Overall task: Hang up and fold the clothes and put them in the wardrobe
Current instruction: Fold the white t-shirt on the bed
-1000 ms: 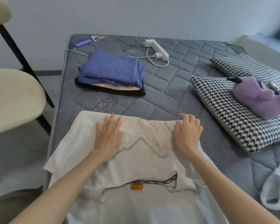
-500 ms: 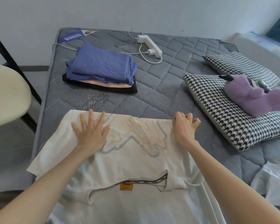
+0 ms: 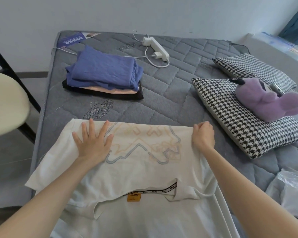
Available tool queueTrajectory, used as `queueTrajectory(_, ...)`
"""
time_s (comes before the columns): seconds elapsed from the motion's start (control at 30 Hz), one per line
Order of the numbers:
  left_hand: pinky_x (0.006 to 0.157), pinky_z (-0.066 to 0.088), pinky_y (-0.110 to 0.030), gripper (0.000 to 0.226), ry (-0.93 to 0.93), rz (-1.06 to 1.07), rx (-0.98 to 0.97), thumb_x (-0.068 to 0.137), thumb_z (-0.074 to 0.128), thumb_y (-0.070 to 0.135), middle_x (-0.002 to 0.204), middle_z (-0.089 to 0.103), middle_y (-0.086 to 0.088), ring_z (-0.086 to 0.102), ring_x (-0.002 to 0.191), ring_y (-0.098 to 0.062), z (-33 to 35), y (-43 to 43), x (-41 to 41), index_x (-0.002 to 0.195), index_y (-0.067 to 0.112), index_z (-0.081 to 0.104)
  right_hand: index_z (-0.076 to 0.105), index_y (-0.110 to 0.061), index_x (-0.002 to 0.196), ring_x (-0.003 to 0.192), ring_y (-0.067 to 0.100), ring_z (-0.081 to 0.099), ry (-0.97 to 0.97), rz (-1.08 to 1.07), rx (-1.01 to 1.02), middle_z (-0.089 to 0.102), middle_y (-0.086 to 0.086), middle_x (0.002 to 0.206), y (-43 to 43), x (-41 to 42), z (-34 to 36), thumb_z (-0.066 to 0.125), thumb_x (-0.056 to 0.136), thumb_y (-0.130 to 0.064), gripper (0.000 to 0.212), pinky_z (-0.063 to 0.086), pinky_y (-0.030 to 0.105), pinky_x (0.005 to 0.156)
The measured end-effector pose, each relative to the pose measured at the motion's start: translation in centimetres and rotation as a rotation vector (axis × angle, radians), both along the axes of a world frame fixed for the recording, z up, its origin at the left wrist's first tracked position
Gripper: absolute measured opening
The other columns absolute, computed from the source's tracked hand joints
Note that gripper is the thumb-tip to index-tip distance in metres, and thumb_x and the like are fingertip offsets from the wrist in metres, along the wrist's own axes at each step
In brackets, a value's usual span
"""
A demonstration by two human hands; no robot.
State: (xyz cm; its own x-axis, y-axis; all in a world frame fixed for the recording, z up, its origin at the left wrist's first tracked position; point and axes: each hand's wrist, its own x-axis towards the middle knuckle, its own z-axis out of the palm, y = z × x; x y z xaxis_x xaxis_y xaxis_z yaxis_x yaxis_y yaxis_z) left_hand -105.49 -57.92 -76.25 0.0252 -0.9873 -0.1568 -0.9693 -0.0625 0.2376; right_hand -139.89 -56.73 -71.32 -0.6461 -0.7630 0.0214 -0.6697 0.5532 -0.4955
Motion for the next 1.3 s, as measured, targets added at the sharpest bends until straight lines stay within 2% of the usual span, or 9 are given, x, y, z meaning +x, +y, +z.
queueTrajectory(0.23, 0.112, -0.012, -0.059, 0.055, 0.004, 0.009, -0.035, 0.097, 0.014, 0.057, 0.16, -0.014, -0.004, -0.017, 0.146, -0.028, -0.1, 0.1, 0.1, 0.149, 0.048, 0.001, 0.051, -0.016, 0.08, 0.07, 0.019, 0.052, -0.463, -0.124, 0.02, 0.055, 0.002, 0.084, 1.7, -1.3, 0.2, 0.037, 0.092, -0.056, 0.044, 0.038, 0.032, 0.06)
queueTrajectory(0.47, 0.112, -0.013, -0.058, 0.054, -0.001, 0.009, -0.018, 0.097, 0.014, 0.057, 0.16, -0.016, -0.003, -0.018, 0.146, -0.027, 0.0, 0.2, 0.1, 0.149, 0.048, -0.001, 0.049, -0.013, 0.079, 0.067, 0.014, 0.044, -0.496, -0.162, -0.153, 0.051, 0.002, 0.081, 1.0, -1.1, 0.6, 0.051, 0.094, -0.034, 0.025, 0.033, 0.029, 0.056)
queueTrajectory(0.53, 0.112, -0.013, -0.057, 0.054, 0.004, 0.01, -0.024, 0.097, 0.015, 0.056, 0.16, -0.015, -0.003, -0.018, 0.146, -0.026, 0.0, 0.2, 0.0, 0.149, 0.048, 0.001, 0.053, -0.013, 0.084, 0.074, 0.015, 0.048, -0.527, -0.217, -0.212, 0.055, 0.002, 0.087, 1.0, -1.1, 0.6, 0.055, 0.093, -0.033, 0.021, 0.035, 0.028, 0.059)
queueTrajectory(0.63, 0.112, -0.013, -0.057, 0.054, 0.02, 0.019, -0.056, 0.098, 0.018, 0.055, 0.161, -0.012, -0.003, -0.016, 0.146, -0.026, -0.1, 0.3, -0.1, 0.149, 0.048, 0.005, 0.057, -0.016, 0.093, 0.09, 0.018, 0.056, -0.625, -0.282, -0.209, 0.06, 0.001, 0.101, 0.9, -1.3, 0.7, 0.066, 0.086, -0.038, 0.025, 0.045, 0.03, 0.077)
queueTrajectory(0.73, 0.112, -0.013, -0.056, 0.053, 0.033, 0.029, -0.083, 0.098, 0.021, 0.054, 0.161, -0.009, -0.004, -0.014, 0.147, -0.026, -0.3, 0.4, -0.2, 0.149, 0.047, 0.008, 0.059, -0.014, 0.107, 0.098, 0.025, 0.062, -1.016, -0.305, -0.012, 0.063, 0.006, 0.105, 0.7, -1.5, 2.1, 0.064, 0.088, -0.047, 0.039, 0.05, 0.037, 0.091)
queueTrajectory(0.83, 0.111, -0.013, -0.057, 0.053, 0.023, 0.029, -0.092, 0.097, 0.02, 0.055, 0.161, -0.009, -0.004, -0.014, 0.147, -0.027, -0.6, 0.3, -0.1, 0.149, 0.047, 0.009, 0.065, -0.013, 0.109, 0.087, 0.021, 0.063, -1.284, -0.33, 0.012, 0.065, 0.004, 0.098, 0.9, -1.9, 2.7, 0.063, 0.092, -0.031, 0.024, 0.05, 0.036, 0.088)
queueTrajectory(0.93, 0.111, -0.013, -0.057, 0.054, 0.028, 0.029, -0.096, 0.097, 0.02, 0.055, 0.161, -0.008, -0.003, -0.013, 0.147, -0.027, -1.0, 0.1, 0.0, 0.149, 0.048, 0.009, 0.065, -0.012, 0.119, 0.085, 0.018, 0.062, -1.307, -0.419, -0.097, 0.066, 0.004, 0.097, 1.2, -1.6, 2.5, 0.07, 0.087, -0.017, 0.032, 0.051, 0.034, 0.094)
queueTrajectory(1.1, 0.111, -0.013, -0.057, 0.053, 0.015, 0.022, -0.091, 0.096, 0.017, 0.058, 0.161, -0.009, -0.002, -0.014, 0.146, -0.026, -1.4, -0.1, 0.3, 0.148, 0.05, 0.007, 0.067, -0.013, 0.09, 0.09, 0.021, 0.067, -1.094, -0.704, -0.444, 0.068, 0.003, 0.091, 1.5, -1.0, 1.7, 0.085, 0.07, -0.012, 0.026, 0.055, 0.033, 0.084)
queueTrajectory(1.3, 0.11, -0.015, -0.056, 0.054, 0.018, 0.02, -0.064, 0.095, 0.015, 0.06, 0.161, -0.012, -0.001, -0.017, 0.146, -0.024, -1.4, -0.2, 0.4, 0.147, 0.051, 0.005, 0.071, -0.02, 0.095, 0.083, 0.018, 0.061, -0.767, -0.592, -0.351, 0.069, 0.002, 0.096, 2.1, -1.1, -0.5, 0.081, 0.076, -0.024, 0.021, 0.049, 0.027, 0.085)
